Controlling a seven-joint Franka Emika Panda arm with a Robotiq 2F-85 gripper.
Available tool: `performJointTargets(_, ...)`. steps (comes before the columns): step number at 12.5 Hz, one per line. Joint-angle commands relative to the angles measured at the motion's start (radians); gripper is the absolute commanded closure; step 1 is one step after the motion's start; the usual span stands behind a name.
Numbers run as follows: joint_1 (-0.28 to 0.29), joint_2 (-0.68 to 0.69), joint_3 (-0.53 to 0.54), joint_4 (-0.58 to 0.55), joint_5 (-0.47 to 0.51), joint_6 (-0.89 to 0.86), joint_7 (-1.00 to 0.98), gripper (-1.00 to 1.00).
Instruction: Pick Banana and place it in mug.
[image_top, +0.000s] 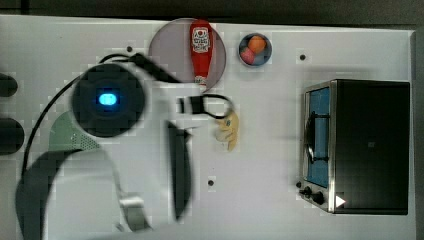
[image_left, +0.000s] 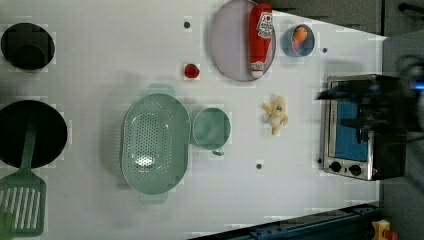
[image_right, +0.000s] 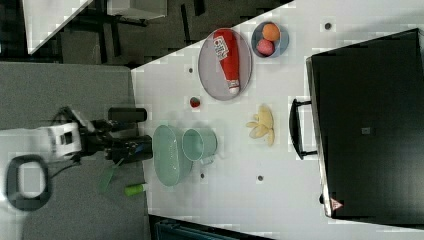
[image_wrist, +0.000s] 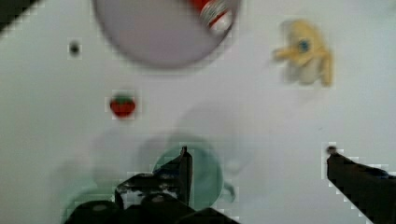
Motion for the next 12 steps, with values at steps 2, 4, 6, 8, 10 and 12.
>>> performJointTargets(2,-0.059,-0.045,-0.125,0.16,-0.029,-0.207,0.025,-1.0)
performJointTargets(4,-0.059,-0.045,-0.158,0.205,-0.042,-0.289,0.025,-1.0)
performJointTargets(6,-0.059,-0.045,-0.172,0.214,-0.042,-0.285,0.025,-1.0)
performJointTargets(8,-0.059,-0.04,-0.173,0.211,-0.042,-0.259,0.025,-1.0)
performJointTargets(10,-0.059,-0.034,-0.173,0.207,-0.042,-0.258,0.025,-1.0)
performJointTargets(12,-0.059,-0.03,-0.173,0.207,-0.042,-0.258,0.025,-1.0)
